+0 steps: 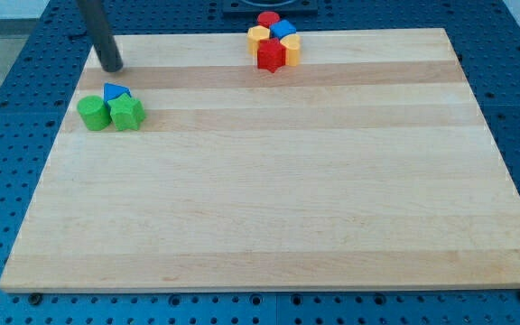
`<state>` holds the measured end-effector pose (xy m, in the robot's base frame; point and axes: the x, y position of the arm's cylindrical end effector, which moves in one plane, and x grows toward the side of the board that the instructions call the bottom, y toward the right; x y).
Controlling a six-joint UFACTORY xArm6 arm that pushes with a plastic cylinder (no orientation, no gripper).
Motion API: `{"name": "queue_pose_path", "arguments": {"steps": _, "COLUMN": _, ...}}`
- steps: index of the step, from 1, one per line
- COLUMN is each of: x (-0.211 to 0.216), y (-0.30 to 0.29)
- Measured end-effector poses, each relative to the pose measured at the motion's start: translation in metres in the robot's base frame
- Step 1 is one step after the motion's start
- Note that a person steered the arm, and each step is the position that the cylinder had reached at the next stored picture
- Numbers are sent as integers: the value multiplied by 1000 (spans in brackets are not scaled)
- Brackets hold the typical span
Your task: Move the green circle towards the bottom left
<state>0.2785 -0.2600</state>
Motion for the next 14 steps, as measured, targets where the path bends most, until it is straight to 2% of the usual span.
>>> {"name": "queue_pose_path", "arguments": {"steps": 3, "x": 94, "y": -3}}
{"name": "queue_pose_path", "arguments": {"steps": 5, "x": 156, "y": 17}}
{"name": "queue_pose_path", "arguments": {"steps": 7, "x": 149, "y": 19}}
{"name": "queue_pose_path", "arguments": {"steps": 8, "x": 160, "y": 30}}
{"name": "queue_pose_path", "arguments": {"steps": 10, "x": 224, "y": 28}}
{"name": "queue_pose_path", "arguments": {"steps": 12, "x": 208, "y": 41}}
{"name": "queue_pose_path", "arguments": {"steps": 13, "x": 209, "y": 68}}
{"name": "queue_pose_path", "arguments": {"steps": 14, "x": 228, "y": 70}}
